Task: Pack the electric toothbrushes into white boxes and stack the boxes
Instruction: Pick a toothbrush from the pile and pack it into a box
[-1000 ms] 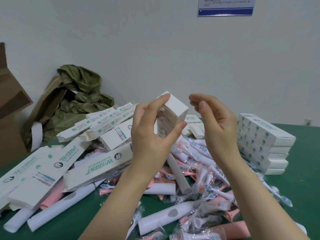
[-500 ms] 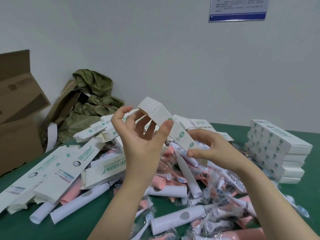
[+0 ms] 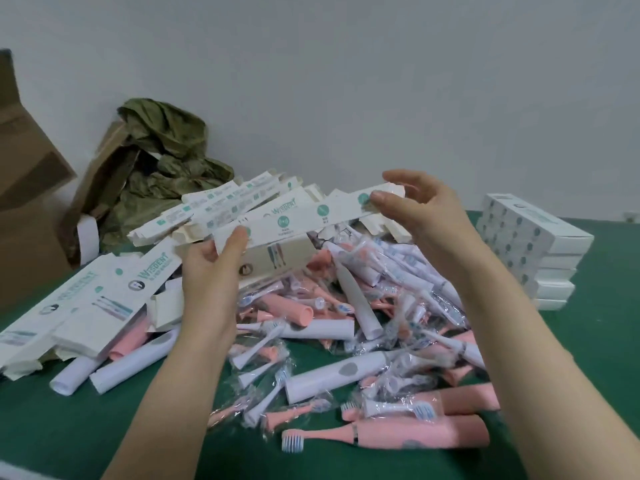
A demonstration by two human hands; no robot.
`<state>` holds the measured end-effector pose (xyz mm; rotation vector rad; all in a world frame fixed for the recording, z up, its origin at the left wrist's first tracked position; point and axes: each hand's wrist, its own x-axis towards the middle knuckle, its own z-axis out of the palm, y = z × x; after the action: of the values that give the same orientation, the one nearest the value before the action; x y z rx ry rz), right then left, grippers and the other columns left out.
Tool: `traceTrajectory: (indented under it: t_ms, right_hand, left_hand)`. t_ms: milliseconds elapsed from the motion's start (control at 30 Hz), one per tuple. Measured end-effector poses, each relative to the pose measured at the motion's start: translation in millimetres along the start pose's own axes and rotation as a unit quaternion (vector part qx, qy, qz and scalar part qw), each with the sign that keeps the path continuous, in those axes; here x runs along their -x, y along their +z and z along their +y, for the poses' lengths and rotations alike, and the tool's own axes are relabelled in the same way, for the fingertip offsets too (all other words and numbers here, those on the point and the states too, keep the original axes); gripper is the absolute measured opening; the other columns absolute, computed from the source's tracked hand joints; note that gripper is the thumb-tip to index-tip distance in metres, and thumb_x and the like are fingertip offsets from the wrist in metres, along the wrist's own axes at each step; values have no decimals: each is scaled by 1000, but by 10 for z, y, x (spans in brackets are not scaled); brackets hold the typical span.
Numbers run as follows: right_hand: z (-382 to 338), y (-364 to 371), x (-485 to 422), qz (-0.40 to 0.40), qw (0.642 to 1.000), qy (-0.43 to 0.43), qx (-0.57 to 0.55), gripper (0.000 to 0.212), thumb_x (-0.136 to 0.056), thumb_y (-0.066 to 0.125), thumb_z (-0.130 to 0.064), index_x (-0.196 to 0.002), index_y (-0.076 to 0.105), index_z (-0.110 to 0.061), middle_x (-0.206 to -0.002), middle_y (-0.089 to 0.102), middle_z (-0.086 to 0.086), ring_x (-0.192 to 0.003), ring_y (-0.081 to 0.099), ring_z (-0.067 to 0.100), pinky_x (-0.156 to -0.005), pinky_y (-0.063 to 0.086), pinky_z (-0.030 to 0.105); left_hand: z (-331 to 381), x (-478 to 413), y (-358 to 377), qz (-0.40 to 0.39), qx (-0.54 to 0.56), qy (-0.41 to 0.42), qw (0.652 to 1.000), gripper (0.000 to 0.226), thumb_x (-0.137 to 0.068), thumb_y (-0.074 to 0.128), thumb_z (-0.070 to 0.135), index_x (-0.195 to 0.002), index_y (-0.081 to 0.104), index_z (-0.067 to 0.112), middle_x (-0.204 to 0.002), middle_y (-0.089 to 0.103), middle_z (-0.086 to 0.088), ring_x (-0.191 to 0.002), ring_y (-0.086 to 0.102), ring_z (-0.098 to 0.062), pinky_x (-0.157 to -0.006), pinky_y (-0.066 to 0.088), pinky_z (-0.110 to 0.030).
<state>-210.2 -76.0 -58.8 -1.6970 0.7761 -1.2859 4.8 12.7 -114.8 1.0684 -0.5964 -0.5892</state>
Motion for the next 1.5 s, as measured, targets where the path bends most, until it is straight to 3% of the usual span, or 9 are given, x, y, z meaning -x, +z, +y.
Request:
traceTrajectory:
  t_ms: [133, 400, 533, 700, 867, 1033, 1200, 1400, 1500]
  right_hand:
    - [0, 53, 14, 48, 999, -17, 19, 69, -45, 84, -44, -107, 60, -26, -101, 62, -3, -84, 61, 2, -67, 48, 14]
    - [-174, 252, 172, -100, 976, -182, 63, 60, -54, 89, -15, -103, 55, -21, -98, 59, -9, -90, 58, 2, -85, 44, 16]
    - [-201, 278, 176, -59, 985, -160, -33, 32, -75, 76, -14, -100, 57, -18, -98, 62, 1, -92, 60, 9, -84, 49, 21]
    - [-161, 320, 146, -87, 996, 23, -23, 18, -93, 59, -19, -99, 64, -2, -80, 65, 5, -65, 63, 15, -64, 53, 28]
    - [-201, 323, 160, -105, 994, 4, -42, 18, -96, 54, -12, -91, 68, -2, -76, 69, 2, -65, 66, 18, -61, 53, 22]
    - [-211, 393, 185, -108, 993, 0, -47, 19, -96, 54, -12, -95, 68, 1, -66, 66, -8, -58, 63, 14, -65, 58, 25]
    - [-242, 360, 187, -77, 994, 15, -75, 19, -95, 54, -10, -82, 67, -2, -63, 65, 0, -59, 64, 16, -60, 54, 22]
    - [-250, 322, 174, -65, 989, 47, -126, 22, -95, 54, -13, -93, 66, 7, -77, 67, 13, -68, 64, 22, -68, 57, 29]
    - [-273, 337, 173, -71, 983, 55, -160, 27, -98, 49, -14, -81, 63, 1, -54, 62, -1, -53, 61, 13, -54, 52, 21]
  left_hand:
    - [92, 87, -31, 20, -264, 161, 951, 55, -79, 73, 24, -124, 41, 25, -133, 32, 4, -122, 43, -19, -104, 36, -32]
    - [527, 197, 411, -330, -391, 338, 790, 89, -74, 76, 26, -144, 24, 41, -139, 34, 20, -131, 27, 1, -97, 21, -5]
    - [542, 236, 393, -358, -339, 336, 803, 81, -74, 80, 21, -128, 28, 51, -110, 52, 16, -105, 52, -3, -84, 44, -18]
    - [471, 263, 358, -302, -389, 378, 784, 51, -79, 75, 13, -112, 46, 39, -116, 44, 2, -106, 41, -11, -86, 25, 0]
    - [483, 308, 383, -304, -363, 339, 813, 8, -92, 54, 41, -94, 58, 35, -106, 45, 3, -100, 43, 0, -82, 29, -2]
    - [535, 324, 552, -150, -347, 358, 854, 28, -95, 51, 27, -68, 55, 20, -81, 59, -1, -81, 48, -7, -74, 40, -21]
    - [569, 357, 626, -184, -325, 275, 886, 14, -81, 64, 32, -79, 56, 20, -84, 57, 8, -79, 51, -10, -65, 39, -30]
    - [663, 357, 579, -242, -388, 275, 846, 37, -70, 68, 30, -104, 54, 36, -105, 50, 15, -89, 48, 9, -65, 38, -5]
    - [710, 350, 542, -238, -406, 293, 832, 48, -69, 69, 38, -115, 55, 34, -102, 50, 20, -90, 46, 12, -68, 39, -7]
